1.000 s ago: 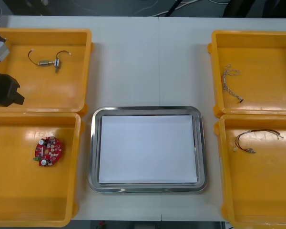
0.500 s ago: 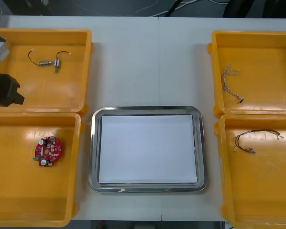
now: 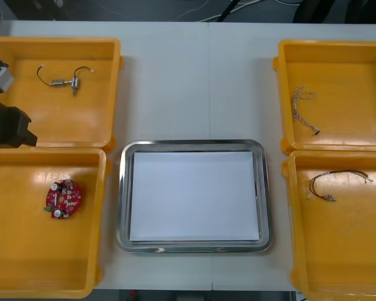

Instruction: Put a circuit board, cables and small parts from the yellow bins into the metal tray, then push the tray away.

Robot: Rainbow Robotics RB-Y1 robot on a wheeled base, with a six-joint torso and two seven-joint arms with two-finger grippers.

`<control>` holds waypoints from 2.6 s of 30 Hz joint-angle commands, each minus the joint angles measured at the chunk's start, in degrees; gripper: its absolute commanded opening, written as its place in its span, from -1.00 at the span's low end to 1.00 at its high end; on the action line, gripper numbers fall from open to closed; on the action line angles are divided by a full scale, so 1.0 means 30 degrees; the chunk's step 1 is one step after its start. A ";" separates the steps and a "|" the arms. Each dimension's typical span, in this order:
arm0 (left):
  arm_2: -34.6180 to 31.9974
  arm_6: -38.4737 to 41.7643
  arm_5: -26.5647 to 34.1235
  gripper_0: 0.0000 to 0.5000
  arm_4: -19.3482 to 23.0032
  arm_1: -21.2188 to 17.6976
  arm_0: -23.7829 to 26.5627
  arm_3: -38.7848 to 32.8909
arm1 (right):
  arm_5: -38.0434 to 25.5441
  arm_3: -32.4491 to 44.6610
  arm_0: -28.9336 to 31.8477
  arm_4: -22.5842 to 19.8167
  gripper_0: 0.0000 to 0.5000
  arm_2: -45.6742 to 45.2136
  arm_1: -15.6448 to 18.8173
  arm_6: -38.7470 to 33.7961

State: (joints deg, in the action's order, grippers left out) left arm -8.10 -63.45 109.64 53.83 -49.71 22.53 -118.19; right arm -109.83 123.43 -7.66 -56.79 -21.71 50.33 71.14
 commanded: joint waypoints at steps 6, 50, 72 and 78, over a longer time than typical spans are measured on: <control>-0.0524 0.0615 0.0121 1.00 0.0426 -0.0274 -0.0479 -0.0741 | -0.0058 0.0108 0.0296 -0.0815 1.00 0.2169 0.0977 0.1366; -0.1227 -1.3653 -0.5550 1.00 -0.1449 -0.1036 -0.7129 -0.2118 | 0.9187 -0.2031 0.2230 0.0416 1.00 0.7091 0.1680 1.8534; -0.1227 -2.5079 -0.6898 1.00 0.0485 -0.0772 -0.8067 -0.2118 | 1.1765 -0.2792 0.2933 0.2672 1.00 0.8761 0.1885 1.8857; -0.1198 -2.7100 -0.7220 1.00 0.0719 -0.0772 -0.8653 -0.2118 | 1.2175 -0.2822 0.3021 0.3082 1.00 0.9171 0.1855 1.8681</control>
State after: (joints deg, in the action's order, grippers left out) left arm -12.17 -142.48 88.87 54.95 -50.30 -1.11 -122.81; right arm -74.07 114.64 0.08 -48.14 4.45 53.70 125.58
